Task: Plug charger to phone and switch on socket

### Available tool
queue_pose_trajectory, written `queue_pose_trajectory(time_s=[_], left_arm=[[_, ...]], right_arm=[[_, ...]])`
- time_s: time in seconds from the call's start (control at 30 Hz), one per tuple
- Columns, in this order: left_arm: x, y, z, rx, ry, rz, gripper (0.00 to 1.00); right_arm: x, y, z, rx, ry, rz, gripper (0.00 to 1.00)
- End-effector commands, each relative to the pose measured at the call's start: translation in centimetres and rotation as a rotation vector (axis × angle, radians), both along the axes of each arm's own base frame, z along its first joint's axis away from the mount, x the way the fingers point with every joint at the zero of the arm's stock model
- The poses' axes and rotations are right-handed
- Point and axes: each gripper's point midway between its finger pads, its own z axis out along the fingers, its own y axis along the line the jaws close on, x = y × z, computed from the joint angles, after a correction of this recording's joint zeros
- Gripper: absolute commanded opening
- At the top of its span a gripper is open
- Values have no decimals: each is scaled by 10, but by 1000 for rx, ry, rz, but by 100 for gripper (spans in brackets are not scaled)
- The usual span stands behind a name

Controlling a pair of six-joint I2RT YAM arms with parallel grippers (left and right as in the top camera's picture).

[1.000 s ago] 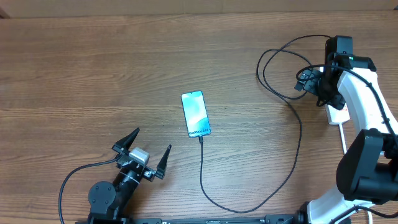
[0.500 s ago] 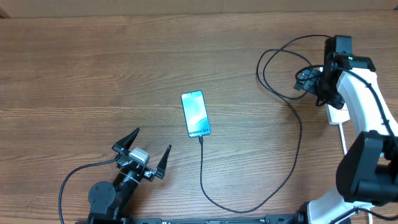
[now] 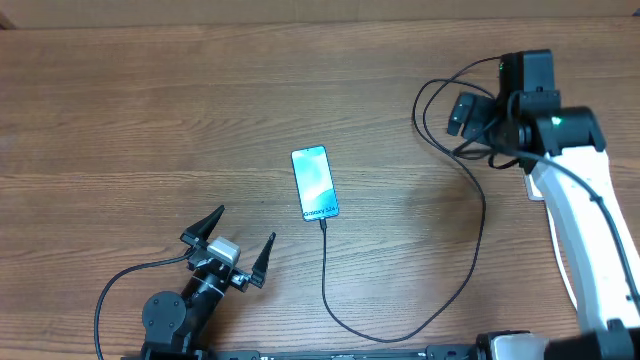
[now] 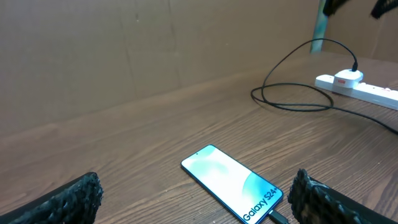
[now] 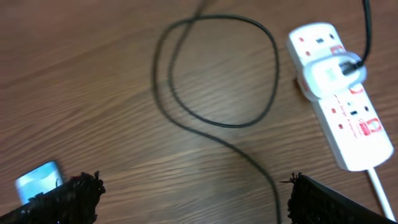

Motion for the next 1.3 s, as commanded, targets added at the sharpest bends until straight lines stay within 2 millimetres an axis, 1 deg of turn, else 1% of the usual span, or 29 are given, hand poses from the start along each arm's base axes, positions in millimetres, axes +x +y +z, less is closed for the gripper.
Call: queue_pose_trajectory(time_s=[0.0, 0.07, 0.27, 0.63, 0.73, 0.83, 0.87, 0.9, 1.0, 1.1, 1.27], left_arm=[[0, 0, 0, -7, -6, -1, 100], [0, 0, 0, -7, -6, -1, 100], [0, 0, 0, -7, -6, -1, 100], [0, 0, 0, -7, -6, -1, 100], [0, 0, 0, -7, -6, -1, 100], [0, 0, 0, -7, -6, -1, 100], [0, 0, 0, -7, -6, -1, 100], [0, 0, 0, -7, -6, -1, 100], [0, 0, 0, -7, -6, -1, 100], [0, 0, 0, -7, -6, -1, 100], [0, 0, 0, -7, -6, -1, 100]], right_arm=[[-5, 15, 26, -2, -75, 43, 100], [-6, 19, 26, -2, -75, 55, 100], [-7, 19, 22, -3, -66, 55, 100], [-1, 20, -3, -12, 2, 56, 100], [-5, 19, -17, -17, 41, 56, 100], [-16, 18, -40, -24, 97, 57, 100], [-26, 16, -56, -30, 142, 57, 100], [-32, 15, -66, -34, 171, 57, 100], [-47, 13, -86, -42, 233, 57, 100], [-53, 12, -94, -45, 257, 58, 100], [-54, 17, -94, -47, 257, 73, 100]])
